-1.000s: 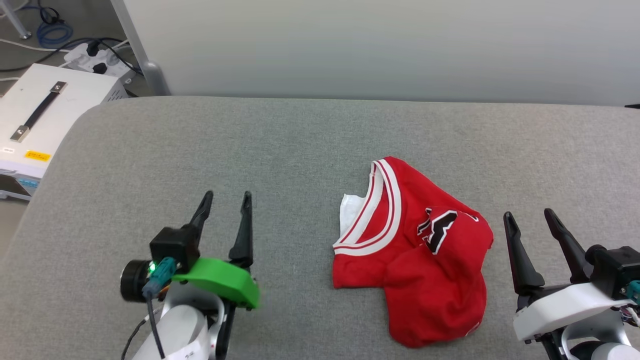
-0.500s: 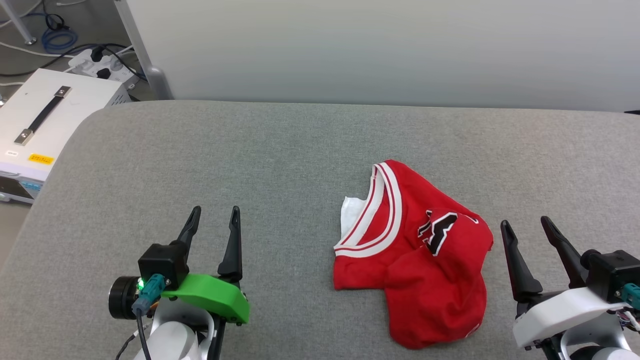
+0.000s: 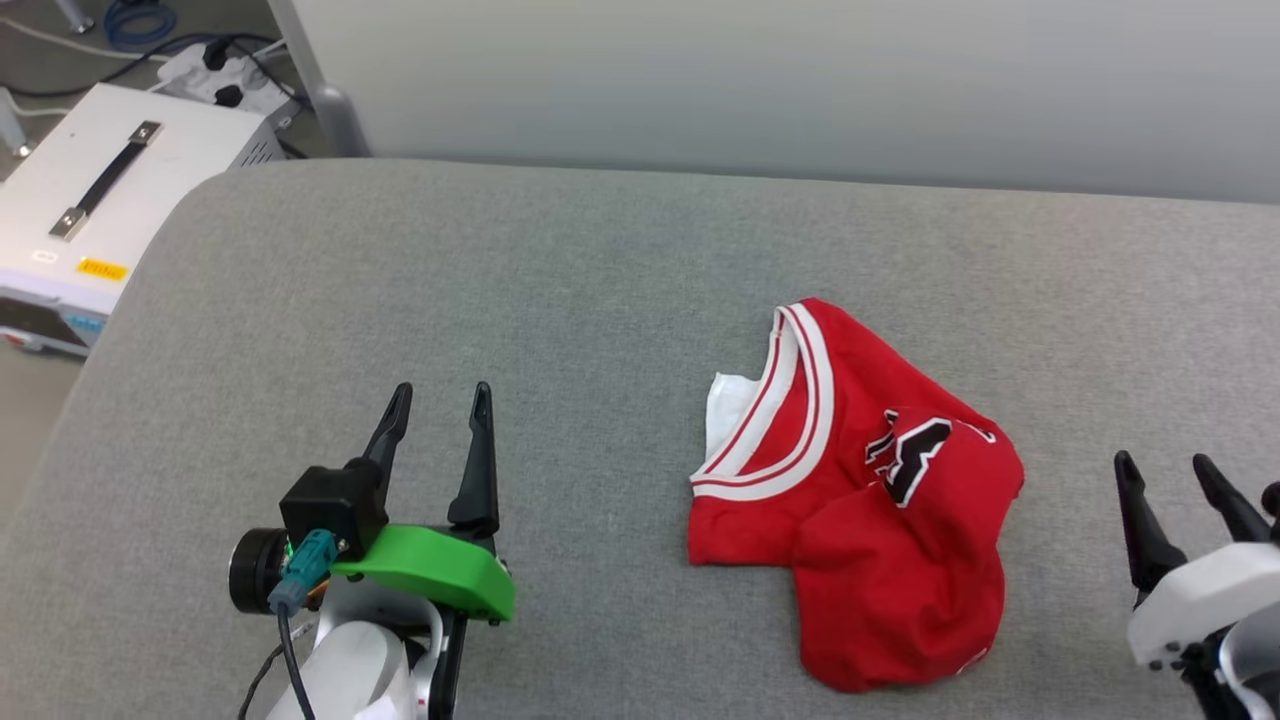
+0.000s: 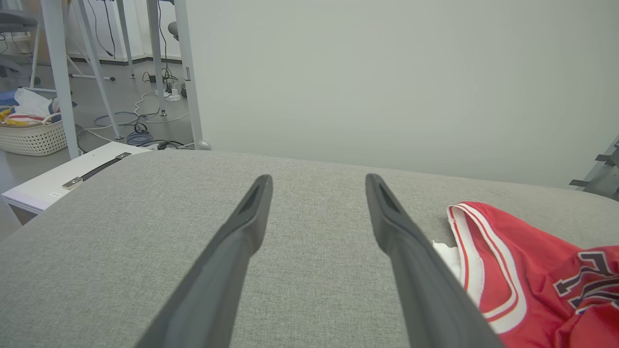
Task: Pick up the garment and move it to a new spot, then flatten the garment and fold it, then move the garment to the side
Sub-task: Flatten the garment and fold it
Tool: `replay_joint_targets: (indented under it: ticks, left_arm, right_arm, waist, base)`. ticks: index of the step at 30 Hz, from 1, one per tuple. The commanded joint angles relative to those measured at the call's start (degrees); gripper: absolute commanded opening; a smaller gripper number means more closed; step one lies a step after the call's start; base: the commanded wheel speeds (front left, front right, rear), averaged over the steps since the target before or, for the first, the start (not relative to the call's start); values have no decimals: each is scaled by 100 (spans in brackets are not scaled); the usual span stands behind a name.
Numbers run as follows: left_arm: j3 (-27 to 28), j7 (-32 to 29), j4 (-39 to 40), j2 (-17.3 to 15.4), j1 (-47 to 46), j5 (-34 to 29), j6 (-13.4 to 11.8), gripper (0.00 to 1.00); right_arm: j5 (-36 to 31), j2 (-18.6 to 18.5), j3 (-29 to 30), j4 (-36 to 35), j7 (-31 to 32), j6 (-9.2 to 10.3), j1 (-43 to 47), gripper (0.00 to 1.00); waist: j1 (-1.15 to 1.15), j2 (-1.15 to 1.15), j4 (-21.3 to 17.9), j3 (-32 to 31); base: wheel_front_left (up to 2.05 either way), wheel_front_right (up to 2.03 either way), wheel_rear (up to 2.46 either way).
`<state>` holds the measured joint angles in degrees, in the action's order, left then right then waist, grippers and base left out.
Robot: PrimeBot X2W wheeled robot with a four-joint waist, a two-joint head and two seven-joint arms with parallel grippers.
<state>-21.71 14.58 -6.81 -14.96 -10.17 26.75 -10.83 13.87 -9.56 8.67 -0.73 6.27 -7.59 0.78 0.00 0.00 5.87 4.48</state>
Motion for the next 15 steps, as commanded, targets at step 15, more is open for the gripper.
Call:
replay_joint_targets:
  ticks: [15]
  left_arm:
    - [312, 40, 160, 545, -425, -338, 292, 100]
  right_arm:
    - [1484, -1407, -1712, 1728, 1981, 10, -2469, 100]
  waist:
    - [0, 0, 798, 866]
  base:
    - [0, 0, 0]
